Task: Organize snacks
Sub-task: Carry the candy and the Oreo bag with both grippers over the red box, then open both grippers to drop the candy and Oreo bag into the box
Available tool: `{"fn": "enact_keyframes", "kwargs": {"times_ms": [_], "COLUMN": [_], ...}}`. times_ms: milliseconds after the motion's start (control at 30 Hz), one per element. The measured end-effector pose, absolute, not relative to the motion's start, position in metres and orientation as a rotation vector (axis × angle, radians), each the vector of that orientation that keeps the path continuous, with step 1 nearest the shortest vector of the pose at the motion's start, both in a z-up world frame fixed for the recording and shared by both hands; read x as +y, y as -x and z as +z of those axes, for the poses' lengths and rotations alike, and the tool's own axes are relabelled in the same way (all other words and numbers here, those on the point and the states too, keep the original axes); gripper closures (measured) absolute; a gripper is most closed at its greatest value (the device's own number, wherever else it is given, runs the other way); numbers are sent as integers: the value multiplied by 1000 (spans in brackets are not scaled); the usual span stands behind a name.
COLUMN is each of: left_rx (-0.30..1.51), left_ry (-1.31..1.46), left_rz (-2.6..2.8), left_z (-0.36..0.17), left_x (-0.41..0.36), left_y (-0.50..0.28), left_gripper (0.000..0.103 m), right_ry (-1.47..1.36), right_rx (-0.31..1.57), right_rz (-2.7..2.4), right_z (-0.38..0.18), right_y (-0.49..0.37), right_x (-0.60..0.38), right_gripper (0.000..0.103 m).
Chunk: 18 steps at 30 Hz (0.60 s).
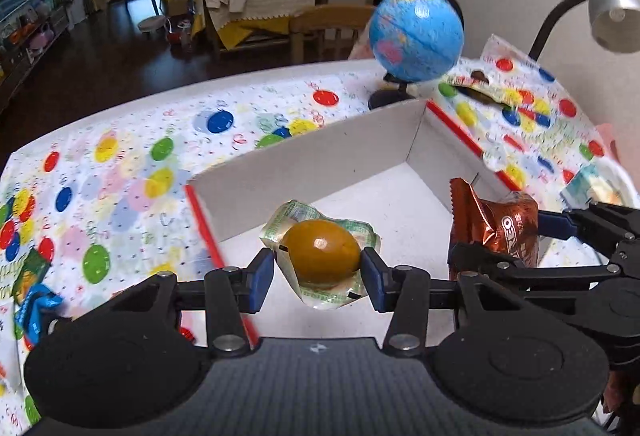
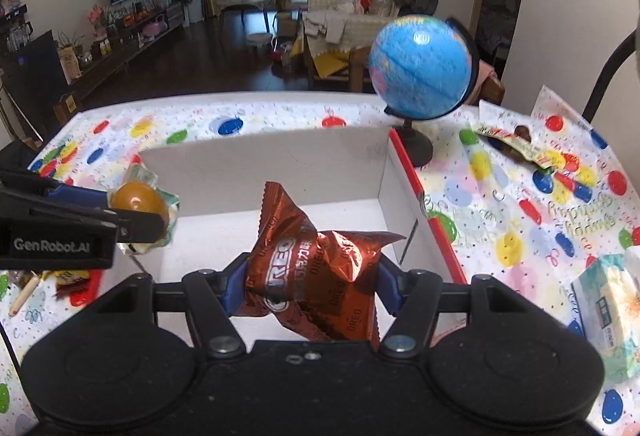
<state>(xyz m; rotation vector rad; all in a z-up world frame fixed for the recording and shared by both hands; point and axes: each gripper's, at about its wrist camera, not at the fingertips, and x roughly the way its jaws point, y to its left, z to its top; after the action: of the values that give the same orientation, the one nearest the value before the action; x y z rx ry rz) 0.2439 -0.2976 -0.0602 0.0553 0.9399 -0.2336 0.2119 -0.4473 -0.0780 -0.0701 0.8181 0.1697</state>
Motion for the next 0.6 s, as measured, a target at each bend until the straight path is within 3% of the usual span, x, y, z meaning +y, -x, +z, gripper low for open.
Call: {"fn": "enact_keyframes", "kwargs": {"times_ms": [600], "left_rx": [1084], "left_ry": [-179], "left_rz": [-228], "left_z": [-117], "left_x": [-326], "left_y": [-285], "left_gripper": [55], "right_ry": [160], "right_rx": [949], "right_rz": [223], "right_z": [-125], "right_y": [-245], "right_x": [-446], "right_gripper": [38]}}
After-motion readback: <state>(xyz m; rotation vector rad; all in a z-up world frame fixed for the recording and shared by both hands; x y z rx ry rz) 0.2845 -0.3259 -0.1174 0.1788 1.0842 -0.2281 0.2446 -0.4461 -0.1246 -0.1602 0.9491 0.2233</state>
